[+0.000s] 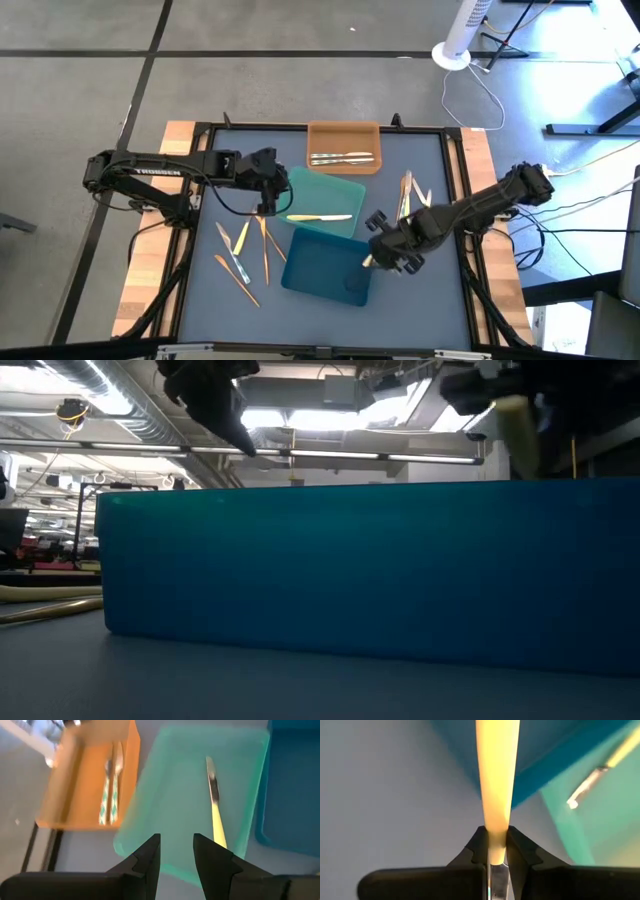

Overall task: Sort silverware by color (type)
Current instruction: Put the yellow knife into the green bin

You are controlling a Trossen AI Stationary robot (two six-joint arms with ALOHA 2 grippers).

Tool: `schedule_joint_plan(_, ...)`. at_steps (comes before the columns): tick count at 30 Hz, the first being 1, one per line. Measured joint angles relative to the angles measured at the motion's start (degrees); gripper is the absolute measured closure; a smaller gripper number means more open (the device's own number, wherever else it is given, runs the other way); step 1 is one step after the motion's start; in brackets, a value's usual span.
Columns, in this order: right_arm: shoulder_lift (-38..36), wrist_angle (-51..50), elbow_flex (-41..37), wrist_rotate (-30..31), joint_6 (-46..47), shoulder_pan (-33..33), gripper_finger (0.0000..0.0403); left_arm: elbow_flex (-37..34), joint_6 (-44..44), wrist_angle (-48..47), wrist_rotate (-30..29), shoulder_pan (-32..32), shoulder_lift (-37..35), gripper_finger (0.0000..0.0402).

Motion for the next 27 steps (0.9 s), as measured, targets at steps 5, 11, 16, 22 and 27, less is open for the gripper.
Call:
schedule_joint_plan(5, 0.0, 2.4, 3.5, 0.2, 0.3, -5.6, 0.0373, 0.0, -2.8, -4.4, 0.1, 0.0, -0.1, 0.0292)
schedule_joint_plan(11, 0.0, 8.8, 6.3, 0.2, 0.2, -11.9, 0.0373, 0.0, -7.2, -8.5, 0.2, 0.0, -0.1, 0.0292)
schedule_joint_plan(16, 0.0, 15.5, 6.5, 0.2, 0.1, -16.9, 0.0373, 0.0, -12.4, -12.0, 0.2, 0.0, -0.1, 0.0292)
schedule_joint_plan(22, 1.0, 21.9, 6.6, -0.6, 0.1, -22.0, 0.0373, 0.0, -17.4, -15.1, 0.2, 0.0, -0.1, 0.0292)
schedule_joint_plan(27, 2.7, 27.8, 6.6, -3.9, 0.3, -24.9, 0.0373, 0.0, -19.1, -15.4, 0.1, 0.0, -0.1, 0.0292)
